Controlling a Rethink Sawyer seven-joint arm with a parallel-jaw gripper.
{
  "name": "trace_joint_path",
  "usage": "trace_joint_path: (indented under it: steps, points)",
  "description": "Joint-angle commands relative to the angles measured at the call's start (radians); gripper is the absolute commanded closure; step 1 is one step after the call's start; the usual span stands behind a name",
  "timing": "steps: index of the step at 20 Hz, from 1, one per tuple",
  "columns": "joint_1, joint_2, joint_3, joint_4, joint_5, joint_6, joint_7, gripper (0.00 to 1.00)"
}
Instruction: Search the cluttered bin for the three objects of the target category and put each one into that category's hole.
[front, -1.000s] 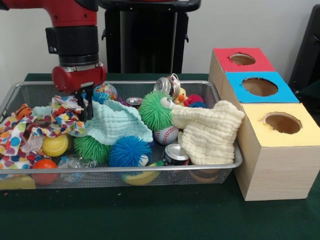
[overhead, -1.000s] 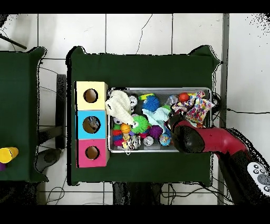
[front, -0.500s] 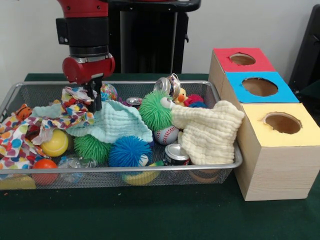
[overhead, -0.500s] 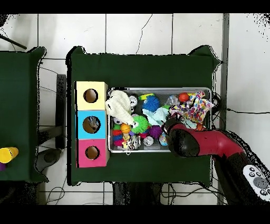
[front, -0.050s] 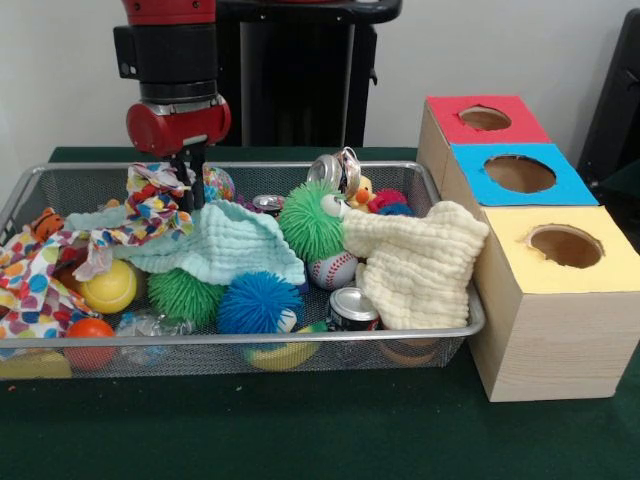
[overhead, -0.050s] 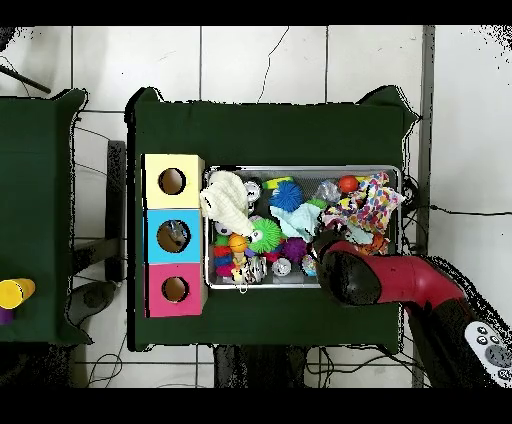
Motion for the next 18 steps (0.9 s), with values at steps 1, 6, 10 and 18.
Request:
trace_joint_path:
  steps: [1, 6, 10, 18]
  points:
    - [-0.027, 0.003, -0.007, 0.047, 0.030, -0.042, 0.194, 1.00]
    - [-0.051, 0.013, 0.009, 0.056, 0.030, -0.059, 0.191, 1.00]
    - [-0.049, 0.011, 0.004, 0.057, 0.029, -0.053, 0.191, 1.00]
    - [-0.044, 0.010, -0.004, 0.050, 0.021, -0.026, 0.176, 0.00]
